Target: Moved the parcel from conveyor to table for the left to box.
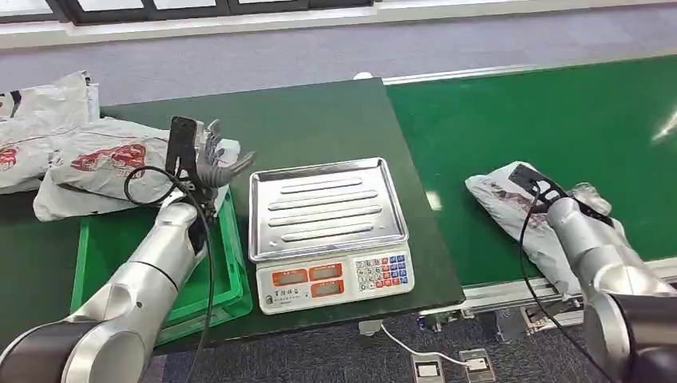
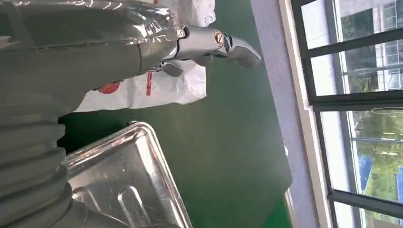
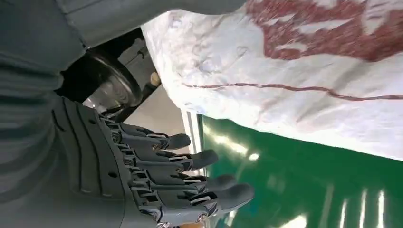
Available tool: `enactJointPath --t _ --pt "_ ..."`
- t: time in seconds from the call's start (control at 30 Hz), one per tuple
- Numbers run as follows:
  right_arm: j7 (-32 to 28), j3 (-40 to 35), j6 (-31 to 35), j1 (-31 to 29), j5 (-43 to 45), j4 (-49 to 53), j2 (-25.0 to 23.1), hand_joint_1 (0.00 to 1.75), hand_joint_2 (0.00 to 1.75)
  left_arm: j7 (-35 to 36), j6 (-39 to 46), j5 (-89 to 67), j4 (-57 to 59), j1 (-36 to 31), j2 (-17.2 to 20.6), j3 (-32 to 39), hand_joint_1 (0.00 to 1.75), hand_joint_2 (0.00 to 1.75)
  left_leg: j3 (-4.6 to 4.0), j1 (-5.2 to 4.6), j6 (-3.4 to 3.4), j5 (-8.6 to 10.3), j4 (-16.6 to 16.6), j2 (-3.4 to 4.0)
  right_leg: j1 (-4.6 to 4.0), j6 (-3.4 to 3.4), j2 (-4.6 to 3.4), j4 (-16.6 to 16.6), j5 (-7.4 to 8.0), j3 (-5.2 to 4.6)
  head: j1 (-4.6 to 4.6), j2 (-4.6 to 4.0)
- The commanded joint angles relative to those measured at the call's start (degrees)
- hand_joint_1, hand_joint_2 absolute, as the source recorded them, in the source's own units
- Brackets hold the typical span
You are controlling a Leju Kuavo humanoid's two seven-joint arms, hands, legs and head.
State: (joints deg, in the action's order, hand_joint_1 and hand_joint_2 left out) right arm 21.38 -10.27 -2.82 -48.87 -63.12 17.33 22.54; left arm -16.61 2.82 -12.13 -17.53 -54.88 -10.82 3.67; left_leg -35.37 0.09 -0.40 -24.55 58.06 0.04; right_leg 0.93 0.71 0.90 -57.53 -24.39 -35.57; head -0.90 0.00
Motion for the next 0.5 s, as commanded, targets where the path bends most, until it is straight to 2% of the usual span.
enactJointPath --t 0.03,0.1,0.27,0.5 --pt "-3.8 2.6 1.9 6.3 0.6 -0.2 2.0 0.00 1.75 -0.1 -0.4 0.2 1.9 0.2 1.1 -2.1 0.00 1.75 0.21 0.08 -0.02 -0.05 -0.1 -0.05 -0.08 -0.04 -0.01 0.2 -0.03 0.25 0.00 0.00" --pt "-5.0 3.7 1.5 7.9 0.9 -0.1 1.3 0.00 1.75 -0.1 -0.4 0.3 1.9 0.3 1.2 -2.0 0.00 1.75 0.37 0.11 -0.02 -0.08 -0.2 -0.03 -0.11 -0.07 -0.07 0.3 -0.04 0.42 -0.02 0.00" --pt "-10.7 7.3 9.3 15.8 1.9 1.3 -4.6 0.00 1.75 -1.2 -1.1 0.3 1.7 1.4 2.2 -1.9 0.00 1.75 0.39 0.14 -0.05 -0.09 -0.2 0.06 -0.15 -0.09 -0.15 0.3 -0.01 0.43 0.00 0.00" --pt "-14.0 10.9 9.8 16.8 3.3 0.9 -8.3 0.00 1.75 -1.1 -1.5 0.3 1.8 0.8 2.5 -2.2 0.00 1.75 0.27 0.15 -0.06 -0.10 -0.2 0.16 -0.15 -0.08 -0.25 0.2 -0.02 0.26 0.00 0.00"
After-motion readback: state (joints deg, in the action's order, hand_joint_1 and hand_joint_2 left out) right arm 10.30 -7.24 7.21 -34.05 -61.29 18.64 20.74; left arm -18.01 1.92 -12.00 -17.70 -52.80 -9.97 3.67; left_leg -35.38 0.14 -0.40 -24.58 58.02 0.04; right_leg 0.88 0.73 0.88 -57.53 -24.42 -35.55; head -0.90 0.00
